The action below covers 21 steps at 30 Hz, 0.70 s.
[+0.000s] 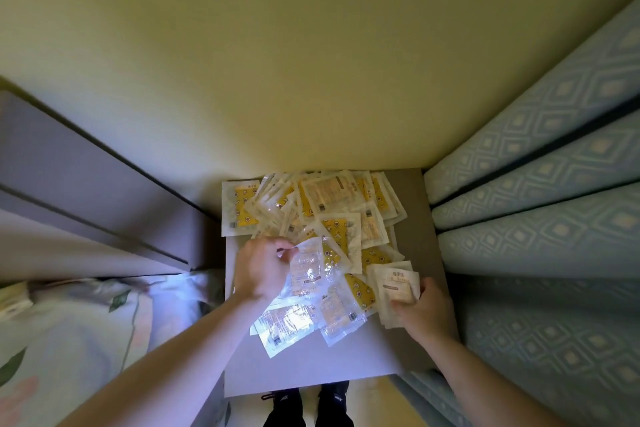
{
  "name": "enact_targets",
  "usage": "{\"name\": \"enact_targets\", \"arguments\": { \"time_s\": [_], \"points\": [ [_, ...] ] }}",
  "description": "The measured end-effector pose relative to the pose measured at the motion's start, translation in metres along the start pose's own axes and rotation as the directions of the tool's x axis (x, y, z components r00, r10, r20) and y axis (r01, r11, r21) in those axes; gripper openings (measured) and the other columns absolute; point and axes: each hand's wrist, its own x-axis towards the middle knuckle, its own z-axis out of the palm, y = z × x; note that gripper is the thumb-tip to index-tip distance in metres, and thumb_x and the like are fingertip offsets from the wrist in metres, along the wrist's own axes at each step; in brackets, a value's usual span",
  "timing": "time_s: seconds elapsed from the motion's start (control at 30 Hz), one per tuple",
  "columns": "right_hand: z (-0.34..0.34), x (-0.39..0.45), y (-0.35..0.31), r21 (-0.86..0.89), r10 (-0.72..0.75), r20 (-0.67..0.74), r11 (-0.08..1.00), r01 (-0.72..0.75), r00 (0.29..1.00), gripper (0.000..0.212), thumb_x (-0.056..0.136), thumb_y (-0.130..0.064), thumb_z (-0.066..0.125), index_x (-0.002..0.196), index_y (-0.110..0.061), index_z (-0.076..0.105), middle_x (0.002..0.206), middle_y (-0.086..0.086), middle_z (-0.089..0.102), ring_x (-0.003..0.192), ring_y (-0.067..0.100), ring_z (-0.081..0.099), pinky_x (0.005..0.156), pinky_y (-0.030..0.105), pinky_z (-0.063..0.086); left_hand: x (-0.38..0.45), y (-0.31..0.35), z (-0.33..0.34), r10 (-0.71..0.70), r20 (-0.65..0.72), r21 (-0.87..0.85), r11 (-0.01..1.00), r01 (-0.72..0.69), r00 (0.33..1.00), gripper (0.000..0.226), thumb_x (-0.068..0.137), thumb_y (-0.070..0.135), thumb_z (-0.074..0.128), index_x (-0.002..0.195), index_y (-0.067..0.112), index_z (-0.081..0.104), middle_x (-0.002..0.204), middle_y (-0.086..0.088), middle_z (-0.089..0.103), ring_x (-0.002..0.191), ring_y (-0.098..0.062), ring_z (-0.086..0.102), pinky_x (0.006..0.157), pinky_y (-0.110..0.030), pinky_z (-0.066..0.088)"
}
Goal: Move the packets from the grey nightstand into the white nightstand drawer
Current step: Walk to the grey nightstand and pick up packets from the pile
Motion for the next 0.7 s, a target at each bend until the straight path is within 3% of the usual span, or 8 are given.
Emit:
{"name": "enact_targets", "arguments": {
  "time_s": [0.13,0.23,0.3,0.37,0.47,0.6,0.7],
  "points": [
    [-0.006,-0.016,0.007,0.023,-0.077,0.009,0.997,0.077,0.997,0.024,0.082,-0.029,0.083,0.100,-0.031,0.068,0.091,-0.011,0.069,0.077,0.013,0.067,0.056,0.028,0.057,-0.010,0.003,-0.001,-0.009,-0.018,-0.038,0.999,0.008,1.000,0.006,0.087,0.029,0.079,0.090,0.034,0.082,0.095,0.019,0.078,0.084,-0.006,0.072,0.076,-0.021,0.054],
    [-0.015,-0.033,0.013,0.068,-0.073,0.006,0.995,0.072,0.997,0.020,0.082,-0.031,0.080,0.101,-0.030,0.074,0.090,-0.011,0.072,0.081,0.015,0.070,0.064,0.038,0.063,-0.022,0.011,-0.009,-0.032,-0.030,-0.096,0.995,0.029,0.999,0.008,0.086,0.020,0.081,0.088,0.028,0.081,0.088,0.016,0.078,0.080,-0.005,0.071,0.067,-0.011,0.043],
    [-0.024,-0.048,0.013,0.123,-0.064,0.003,0.990,0.063,0.998,0.020,0.082,-0.028,0.081,0.101,-0.026,0.074,0.091,-0.008,0.073,0.084,0.018,0.071,0.070,0.044,0.063,-0.032,0.015,-0.017,-0.059,0.013,-0.171,0.983,0.061,0.998,0.013,0.086,0.019,0.081,0.096,0.026,0.078,0.084,0.013,0.076,0.077,-0.008,0.070,0.067,-0.014,0.045],
    [-0.036,-0.067,0.006,0.165,-0.063,0.003,0.984,0.061,0.998,0.020,0.083,-0.025,0.081,0.102,-0.025,0.073,0.092,-0.008,0.073,0.086,0.018,0.071,0.074,0.042,0.062,-0.044,0.022,-0.028,-0.068,0.103,-0.237,0.967,0.091,0.992,0.022,0.088,0.018,0.079,0.108,0.026,0.074,0.086,0.012,0.074,0.080,-0.008,0.069,0.076,-0.017,0.050],
    [-0.056,-0.099,-0.004,0.217,-0.055,0.002,0.975,0.053,0.998,0.020,0.082,-0.024,0.081,0.100,-0.027,0.073,0.091,-0.010,0.072,0.086,0.017,0.070,0.077,0.037,0.059,-0.067,0.035,-0.050,-0.034,0.136,-0.235,0.970,0.065,0.990,0.017,0.090,0.015,0.077,0.104,0.024,0.077,0.087,0.012,0.074,0.081,-0.010,0.068,0.078,-0.023,0.052],
    [-0.085,-0.150,-0.022,0.249,-0.094,0.032,0.965,0.084,0.995,0.017,0.079,-0.021,0.080,0.091,-0.031,0.072,0.087,-0.014,0.074,0.084,0.010,0.071,0.073,0.031,0.059,-0.106,0.049,-0.089,-0.026,0.124,-0.204,0.978,0.051,0.992,0.015,0.092,0.013,0.072,0.103,0.021,0.078,0.099,0.013,0.073,0.081,-0.005,0.064,0.077,-0.017,0.047],
    [-0.107,-0.189,-0.037,0.241,-0.155,0.082,0.962,0.131,0.985,0.023,0.078,-0.017,0.081,0.089,-0.034,0.069,0.086,-0.018,0.073,0.084,0.003,0.070,0.064,0.018,0.052,-0.138,0.060,-0.126,-0.039,0.124,-0.192,0.979,0.063,0.991,0.014,0.092,0.013,0.072,0.102,0.020,0.078,0.093,0.015,0.071,0.082,-0.009,0.064,0.077,-0.022,0.049]
  ]
}}
